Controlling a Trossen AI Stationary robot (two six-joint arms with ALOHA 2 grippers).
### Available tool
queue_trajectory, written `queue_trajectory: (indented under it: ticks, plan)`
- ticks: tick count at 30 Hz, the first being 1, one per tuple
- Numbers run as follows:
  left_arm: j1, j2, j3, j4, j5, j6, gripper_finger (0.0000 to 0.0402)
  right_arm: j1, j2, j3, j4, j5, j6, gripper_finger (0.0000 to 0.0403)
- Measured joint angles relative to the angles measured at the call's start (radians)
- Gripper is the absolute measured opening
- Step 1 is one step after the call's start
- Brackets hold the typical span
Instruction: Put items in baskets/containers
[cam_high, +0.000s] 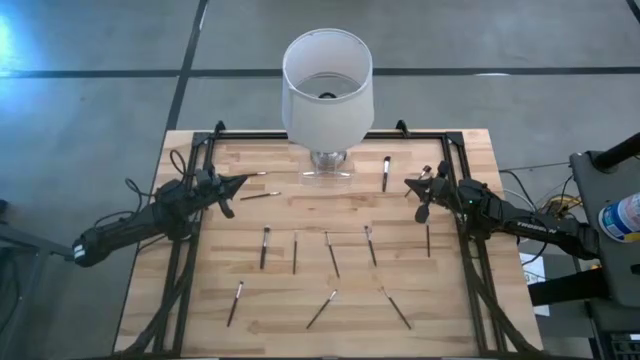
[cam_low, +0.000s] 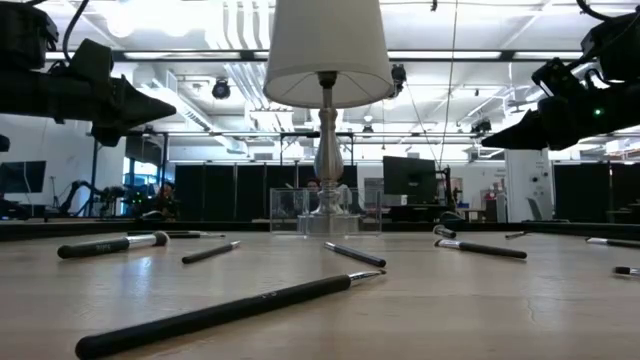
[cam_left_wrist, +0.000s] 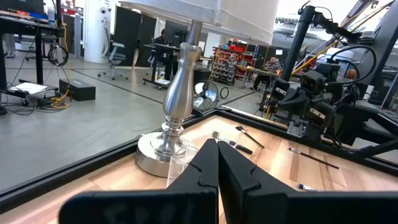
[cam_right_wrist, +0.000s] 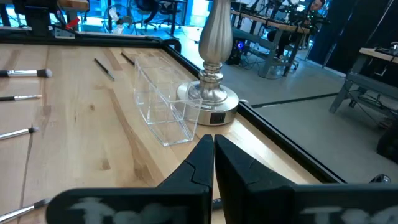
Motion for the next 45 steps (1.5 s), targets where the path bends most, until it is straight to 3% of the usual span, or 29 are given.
queue_trajectory:
  ticks: [35,38,45]
  plan:
    - [0.000,0.000,0.000,0.000,0.000,0.000,0.0000,0.000,0.000,0.000,0.000,0.000,0.001,0.0009]
    - [0.000,0.000,0.000,0.000,0.000,0.002,0.0000,0.000,0.000,0.000,0.003,-0.001,0.058,0.0008]
    - [0.000,0.000,0.000,0.000,0.000,0.002,0.0000,0.000,0.000,0.000,0.161,-0.002,0.144,0.0008]
